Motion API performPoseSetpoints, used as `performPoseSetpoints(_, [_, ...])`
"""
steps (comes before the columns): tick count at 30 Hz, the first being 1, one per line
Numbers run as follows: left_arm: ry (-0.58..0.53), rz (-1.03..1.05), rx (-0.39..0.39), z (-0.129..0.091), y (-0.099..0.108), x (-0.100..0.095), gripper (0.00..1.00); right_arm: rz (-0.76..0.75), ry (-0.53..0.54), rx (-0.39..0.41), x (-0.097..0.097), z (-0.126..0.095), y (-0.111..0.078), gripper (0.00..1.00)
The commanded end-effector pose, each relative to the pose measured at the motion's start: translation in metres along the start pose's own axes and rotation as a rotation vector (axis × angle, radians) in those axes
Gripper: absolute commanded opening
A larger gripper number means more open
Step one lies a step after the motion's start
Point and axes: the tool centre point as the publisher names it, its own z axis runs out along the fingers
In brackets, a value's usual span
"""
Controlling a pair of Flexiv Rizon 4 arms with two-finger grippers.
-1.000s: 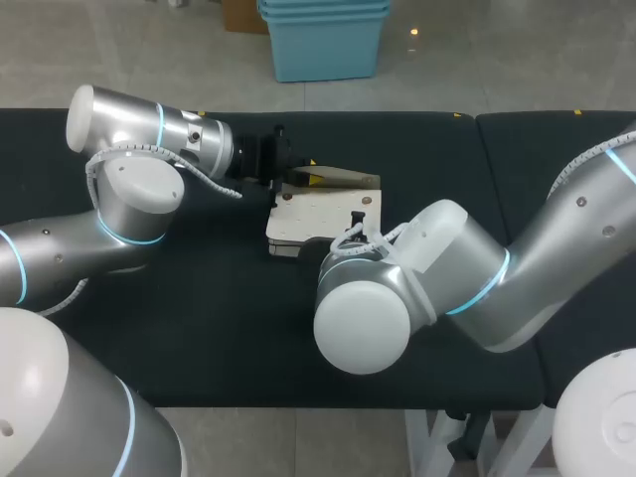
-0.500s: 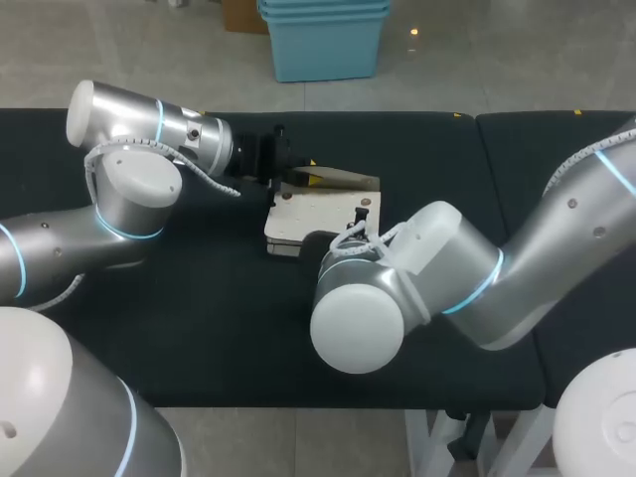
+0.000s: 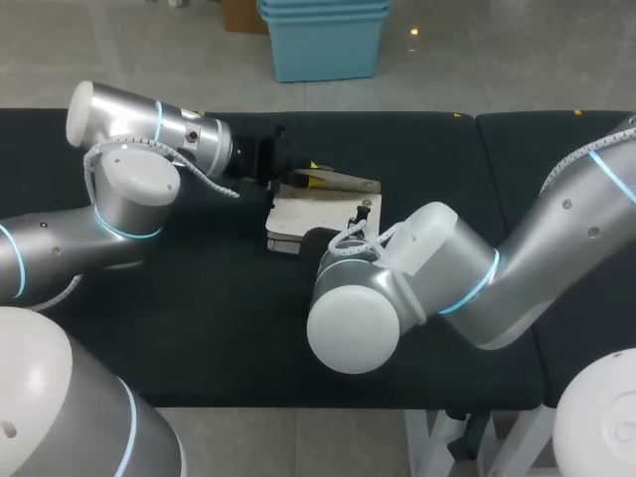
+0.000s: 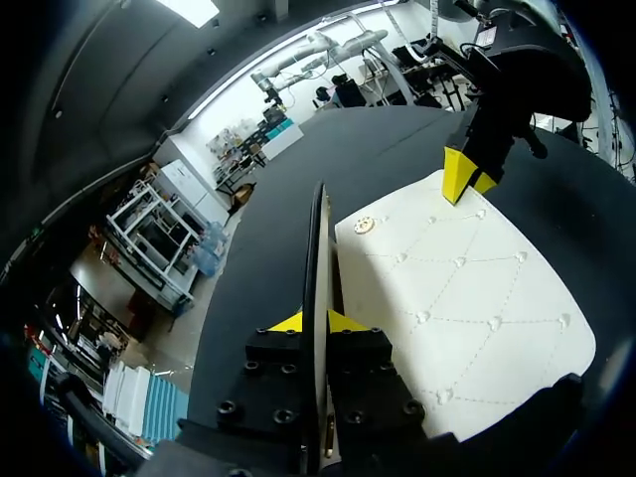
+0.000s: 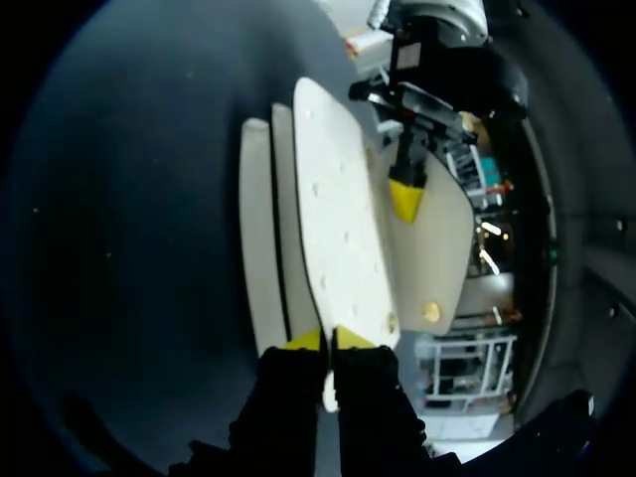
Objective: Pick up the bag, open it, inspect its contents, close it, and place it on the opposite side
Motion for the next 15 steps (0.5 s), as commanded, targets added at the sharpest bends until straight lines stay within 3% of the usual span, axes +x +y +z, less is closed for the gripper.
performPoseSetpoints(1, [-0.009, 0.022, 0.027, -0.002, 0.003, 0.005, 0.0, 0.001, -0.019, -0.012, 0.005, 0.002, -0.002, 0.0])
performPoseSetpoints(4, [-0.013, 0.015, 0.029, -0.003, 0.002, 0.005, 0.0, 0.001, -0.019, -0.012, 0.005, 0.002, -0.002, 0.0])
performPoseSetpoints(5, [-0.015, 0.009, 0.028, -0.004, 0.002, 0.005, 0.44, 0.001, -0.019, -0.012, 0.005, 0.002, -0.002, 0.0])
performPoseSetpoints(6, [-0.02, 0.004, 0.03, -0.007, 0.002, 0.004, 1.0, 0.001, -0.019, -0.012, 0.005, 0.002, -0.002, 0.0])
performPoseSetpoints(15, [-0.051, 0.023, -0.001, -0.038, -0.023, -0.004, 1.0, 0.001, -0.019, -0.012, 0.005, 0.002, -0.002, 0.0])
